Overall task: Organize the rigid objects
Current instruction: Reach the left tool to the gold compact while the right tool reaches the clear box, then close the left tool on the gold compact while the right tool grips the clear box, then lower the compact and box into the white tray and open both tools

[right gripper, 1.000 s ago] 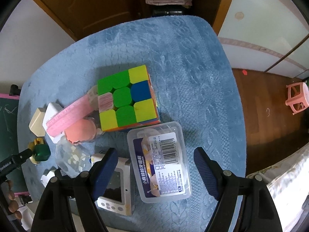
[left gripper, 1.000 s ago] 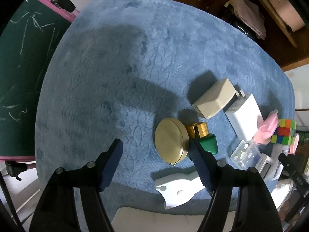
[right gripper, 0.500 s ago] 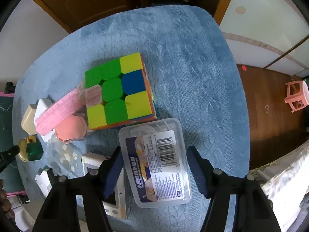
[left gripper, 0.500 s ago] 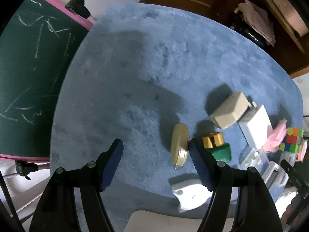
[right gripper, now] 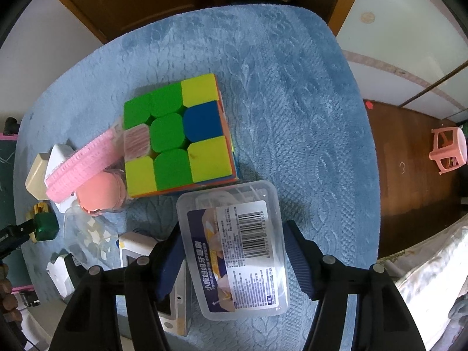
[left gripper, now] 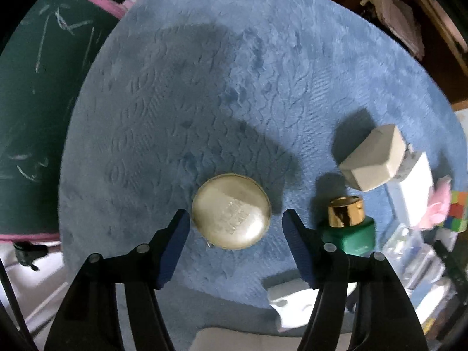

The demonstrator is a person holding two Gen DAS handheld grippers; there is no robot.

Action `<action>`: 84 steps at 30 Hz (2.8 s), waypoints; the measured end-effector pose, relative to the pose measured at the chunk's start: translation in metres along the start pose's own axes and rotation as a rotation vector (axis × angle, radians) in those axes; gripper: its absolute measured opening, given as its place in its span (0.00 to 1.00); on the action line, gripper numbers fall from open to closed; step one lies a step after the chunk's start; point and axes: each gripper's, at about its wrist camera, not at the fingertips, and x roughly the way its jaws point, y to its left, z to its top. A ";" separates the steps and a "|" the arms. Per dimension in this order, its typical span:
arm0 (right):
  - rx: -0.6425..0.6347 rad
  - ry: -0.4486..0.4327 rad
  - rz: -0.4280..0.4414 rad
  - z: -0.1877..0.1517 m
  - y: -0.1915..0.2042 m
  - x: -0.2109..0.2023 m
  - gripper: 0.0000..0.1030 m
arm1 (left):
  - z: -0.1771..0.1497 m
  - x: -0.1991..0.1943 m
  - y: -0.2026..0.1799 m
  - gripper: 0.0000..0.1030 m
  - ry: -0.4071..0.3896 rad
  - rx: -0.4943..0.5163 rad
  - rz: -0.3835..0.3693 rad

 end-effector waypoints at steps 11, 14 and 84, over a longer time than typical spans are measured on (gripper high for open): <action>-0.004 0.005 0.010 -0.002 -0.001 0.005 0.64 | 0.005 0.017 0.004 0.68 -0.007 0.002 0.028; -0.008 0.000 0.009 -0.003 -0.003 0.004 0.63 | 0.005 0.019 0.006 0.57 -0.014 -0.004 -0.030; -0.106 -0.065 0.016 -0.293 0.098 -0.072 0.71 | -0.274 -0.065 -0.021 0.94 -0.371 0.672 -0.102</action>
